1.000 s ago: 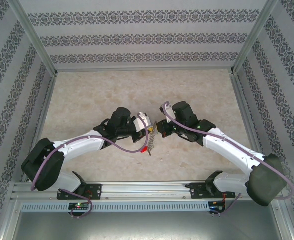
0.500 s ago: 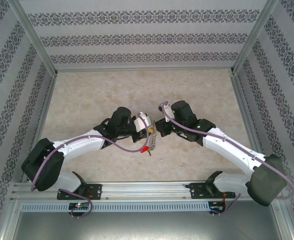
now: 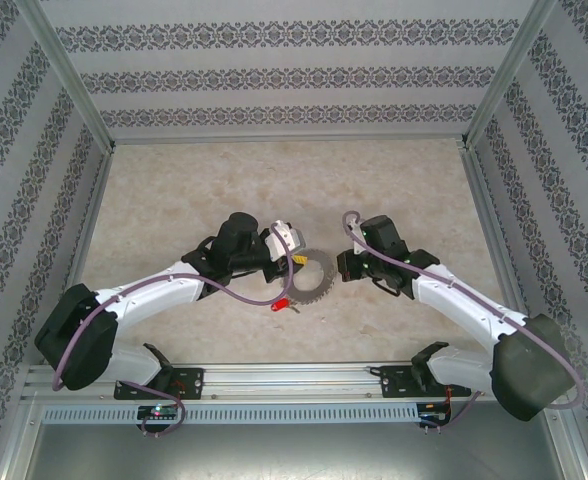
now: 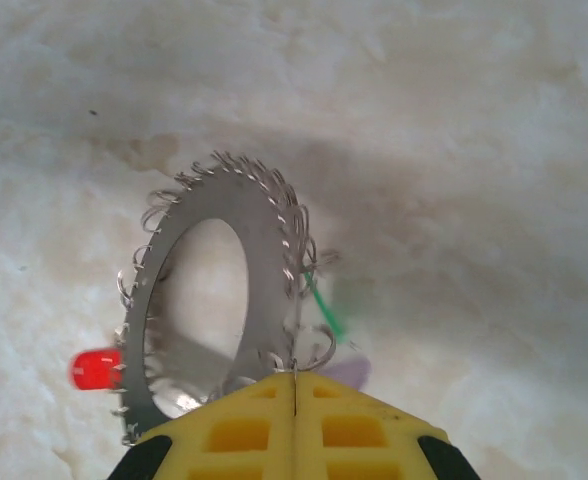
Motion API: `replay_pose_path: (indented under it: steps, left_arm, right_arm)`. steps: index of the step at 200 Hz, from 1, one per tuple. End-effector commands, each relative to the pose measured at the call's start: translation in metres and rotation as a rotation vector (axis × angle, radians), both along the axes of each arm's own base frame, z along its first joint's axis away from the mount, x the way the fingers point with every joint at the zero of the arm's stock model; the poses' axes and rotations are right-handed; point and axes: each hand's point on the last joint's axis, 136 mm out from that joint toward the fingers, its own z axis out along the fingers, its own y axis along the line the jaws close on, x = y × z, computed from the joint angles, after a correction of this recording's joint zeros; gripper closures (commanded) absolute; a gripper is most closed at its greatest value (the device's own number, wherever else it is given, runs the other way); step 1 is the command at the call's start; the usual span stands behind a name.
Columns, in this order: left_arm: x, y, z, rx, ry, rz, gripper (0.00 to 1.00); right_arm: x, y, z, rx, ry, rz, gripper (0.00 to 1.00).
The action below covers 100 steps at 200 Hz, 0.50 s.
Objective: Put the keys on the keyring
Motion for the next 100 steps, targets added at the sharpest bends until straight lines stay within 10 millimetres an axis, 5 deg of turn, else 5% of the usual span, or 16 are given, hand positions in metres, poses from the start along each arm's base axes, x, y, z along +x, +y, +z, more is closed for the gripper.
replay_pose_path:
  steps: [1,45,66,82,100]
  left_arm:
    - [0.002,-0.002,0.010,-0.027,-0.017,0.024,0.63]
    - [0.009,0.005,0.006,-0.013,-0.008,0.091,0.63]
    - [0.012,0.011,0.005,-0.024,0.008,0.137,0.63]
    - [0.012,0.014,0.001,-0.039,0.035,0.169,0.61]
    - [0.015,0.019,-0.004,-0.058,0.078,0.219,0.59]
  right_arm:
    - [-0.002,-0.005,-0.011,0.015,0.032,-0.039,1.00]
    - [-0.019,-0.022,-0.040,-0.037,0.129,-0.102,1.00]
    - [-0.031,-0.054,-0.061,-0.158,0.212,-0.217,0.67]
    - [-0.032,-0.074,-0.068,-0.213,0.244,-0.305,0.61]
    - [-0.022,-0.075,-0.062,-0.153,0.238,-0.338,0.56]
